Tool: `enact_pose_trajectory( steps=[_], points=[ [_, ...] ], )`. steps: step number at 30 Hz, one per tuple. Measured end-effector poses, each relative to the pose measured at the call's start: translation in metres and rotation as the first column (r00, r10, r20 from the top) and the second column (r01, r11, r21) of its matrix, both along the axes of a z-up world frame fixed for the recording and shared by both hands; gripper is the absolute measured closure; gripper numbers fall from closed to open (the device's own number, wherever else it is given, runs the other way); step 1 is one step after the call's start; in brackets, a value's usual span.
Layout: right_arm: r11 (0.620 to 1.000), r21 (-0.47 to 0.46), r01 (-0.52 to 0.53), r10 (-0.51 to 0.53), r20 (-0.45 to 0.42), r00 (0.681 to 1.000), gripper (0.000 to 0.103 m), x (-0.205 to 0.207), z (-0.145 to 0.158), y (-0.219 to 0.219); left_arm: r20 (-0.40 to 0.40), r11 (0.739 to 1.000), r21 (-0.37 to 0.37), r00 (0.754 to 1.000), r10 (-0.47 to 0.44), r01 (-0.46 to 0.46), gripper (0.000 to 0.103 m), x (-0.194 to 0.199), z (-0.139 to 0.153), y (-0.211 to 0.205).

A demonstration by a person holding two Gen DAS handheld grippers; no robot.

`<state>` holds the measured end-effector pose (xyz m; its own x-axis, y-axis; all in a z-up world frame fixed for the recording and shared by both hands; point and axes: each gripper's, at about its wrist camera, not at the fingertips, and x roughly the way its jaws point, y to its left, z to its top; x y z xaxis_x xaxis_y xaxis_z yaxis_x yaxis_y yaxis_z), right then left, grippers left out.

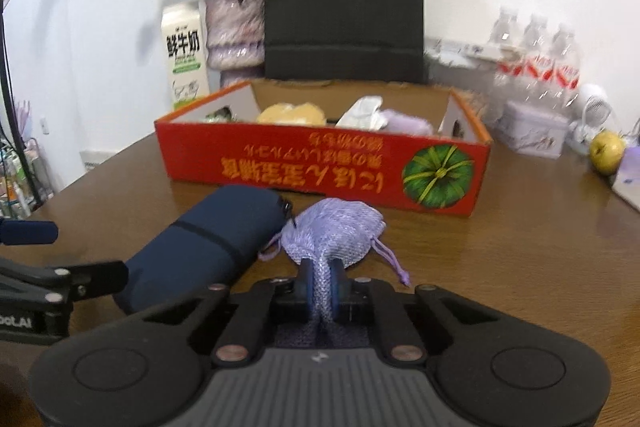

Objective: Organize objects
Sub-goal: 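Grasp the lilac drawstring pouch with the right gripper, then grasp the navy zippered case with the left gripper while the right gripper holds the pouch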

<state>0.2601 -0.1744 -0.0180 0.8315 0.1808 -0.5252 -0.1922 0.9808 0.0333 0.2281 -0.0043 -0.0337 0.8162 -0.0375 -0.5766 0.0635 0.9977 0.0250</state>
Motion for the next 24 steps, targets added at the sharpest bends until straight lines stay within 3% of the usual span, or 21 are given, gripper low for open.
enact_pose_trajectory(
  steps=[16, 24],
  points=[
    [0.999, -0.003, 0.037, -0.037, 0.125, 0.992, 0.096, -0.018, 0.016, -0.043, -0.031, 1.000, 0.005, 0.999, -0.010, 0.010, 0.000, 0.030, 0.000, -0.048],
    [0.998, 0.017, 0.054, -0.056, 0.141, 0.988, 0.096, -0.019, 0.021, -0.071, -0.052, 0.998, 0.040, 0.998, -0.041, 0.043, 0.000, 0.046, -0.006, -0.067]
  ],
)
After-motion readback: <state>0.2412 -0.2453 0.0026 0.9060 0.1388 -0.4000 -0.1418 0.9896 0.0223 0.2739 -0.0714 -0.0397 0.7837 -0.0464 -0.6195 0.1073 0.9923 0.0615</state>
